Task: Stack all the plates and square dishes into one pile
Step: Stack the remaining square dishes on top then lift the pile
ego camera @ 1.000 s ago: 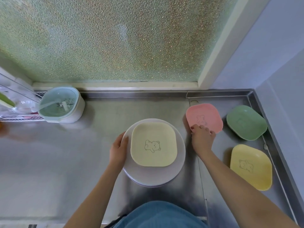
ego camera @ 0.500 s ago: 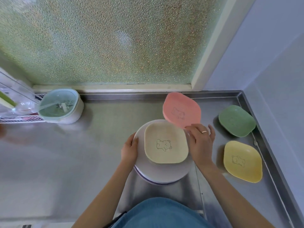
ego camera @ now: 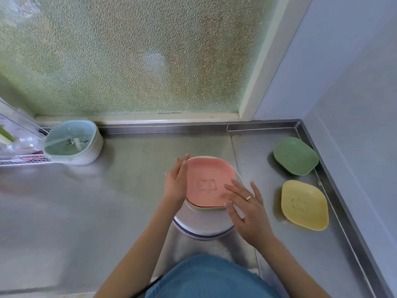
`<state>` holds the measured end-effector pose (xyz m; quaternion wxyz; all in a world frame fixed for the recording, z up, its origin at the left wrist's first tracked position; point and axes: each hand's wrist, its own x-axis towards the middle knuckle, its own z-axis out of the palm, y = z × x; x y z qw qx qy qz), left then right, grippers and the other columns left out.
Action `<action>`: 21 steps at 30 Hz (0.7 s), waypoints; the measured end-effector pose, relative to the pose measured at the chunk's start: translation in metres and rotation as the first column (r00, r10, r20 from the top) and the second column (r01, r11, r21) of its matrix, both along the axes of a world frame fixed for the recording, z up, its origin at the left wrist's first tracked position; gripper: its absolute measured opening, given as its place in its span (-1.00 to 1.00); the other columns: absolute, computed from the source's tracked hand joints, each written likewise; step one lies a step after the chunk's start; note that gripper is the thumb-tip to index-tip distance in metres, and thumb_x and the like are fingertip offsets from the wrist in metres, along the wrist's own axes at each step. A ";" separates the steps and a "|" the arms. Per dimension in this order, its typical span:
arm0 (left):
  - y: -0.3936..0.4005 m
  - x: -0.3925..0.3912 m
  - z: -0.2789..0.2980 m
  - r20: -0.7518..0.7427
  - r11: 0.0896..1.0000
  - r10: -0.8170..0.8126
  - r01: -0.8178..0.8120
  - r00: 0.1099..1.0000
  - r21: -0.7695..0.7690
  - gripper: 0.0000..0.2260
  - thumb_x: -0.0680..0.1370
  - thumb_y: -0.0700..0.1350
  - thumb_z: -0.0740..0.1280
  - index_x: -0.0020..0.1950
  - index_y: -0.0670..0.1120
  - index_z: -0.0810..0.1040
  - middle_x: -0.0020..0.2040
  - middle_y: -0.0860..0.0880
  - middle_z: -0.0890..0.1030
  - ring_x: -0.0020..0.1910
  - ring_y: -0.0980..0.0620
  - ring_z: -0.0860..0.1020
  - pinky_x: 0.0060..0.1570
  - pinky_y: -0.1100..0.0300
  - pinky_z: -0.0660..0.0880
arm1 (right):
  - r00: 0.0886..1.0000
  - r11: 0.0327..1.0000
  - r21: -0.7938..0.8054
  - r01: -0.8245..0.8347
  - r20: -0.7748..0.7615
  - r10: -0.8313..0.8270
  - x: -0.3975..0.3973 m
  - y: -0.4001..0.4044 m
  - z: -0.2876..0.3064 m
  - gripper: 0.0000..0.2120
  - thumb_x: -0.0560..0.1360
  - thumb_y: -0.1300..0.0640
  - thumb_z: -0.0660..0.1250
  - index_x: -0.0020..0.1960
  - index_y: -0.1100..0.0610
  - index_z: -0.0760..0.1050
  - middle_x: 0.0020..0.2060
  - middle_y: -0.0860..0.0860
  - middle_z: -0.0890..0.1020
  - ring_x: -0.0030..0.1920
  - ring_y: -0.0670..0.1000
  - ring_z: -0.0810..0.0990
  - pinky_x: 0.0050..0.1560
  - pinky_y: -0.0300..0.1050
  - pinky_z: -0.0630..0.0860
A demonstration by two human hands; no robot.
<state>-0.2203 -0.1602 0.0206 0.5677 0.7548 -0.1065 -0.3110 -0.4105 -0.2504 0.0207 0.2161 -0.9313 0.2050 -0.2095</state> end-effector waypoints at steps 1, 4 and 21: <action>-0.001 -0.001 0.003 0.021 1.000 -0.018 0.018 1.000 -0.007 -0.54 0.50 0.22 0.11 0.35 0.14 0.43 0.52 -0.02 0.23 0.54 0.00 0.07 0.50 -0.12 0.03 | 0.999 0.999 0.046 0.028 0.023 -0.029 0.003 0.000 0.005 -0.67 0.57 -0.02 0.08 0.12 0.02 0.57 0.22 -0.08 0.57 0.38 -0.15 0.33 0.47 0.11 0.04; -0.005 -0.001 0.015 0.181 0.995 -0.096 0.093 0.979 0.025 -0.65 0.64 -0.04 0.06 0.41 0.04 0.37 0.52 -0.10 0.20 0.54 0.06 0.05 0.52 -0.07 -0.05 | 0.994 0.987 0.122 0.104 0.031 -0.109 0.023 -0.004 0.024 -0.52 0.59 -0.15 -0.06 0.31 0.02 0.45 0.32 -0.08 0.48 0.43 -0.17 0.23 0.49 0.05 -0.05; -0.012 0.002 -0.019 0.439 0.938 -0.325 0.227 0.838 0.262 -0.52 0.56 -0.33 0.05 0.42 0.03 0.36 0.45 0.04 0.36 0.41 0.03 0.33 0.32 0.28 0.19 | 0.946 0.912 0.263 0.315 -0.170 -0.277 0.053 -0.031 0.002 -0.50 0.59 -0.10 0.01 0.49 0.03 0.13 0.45 -0.02 0.29 0.43 -0.01 0.27 0.44 0.08 0.12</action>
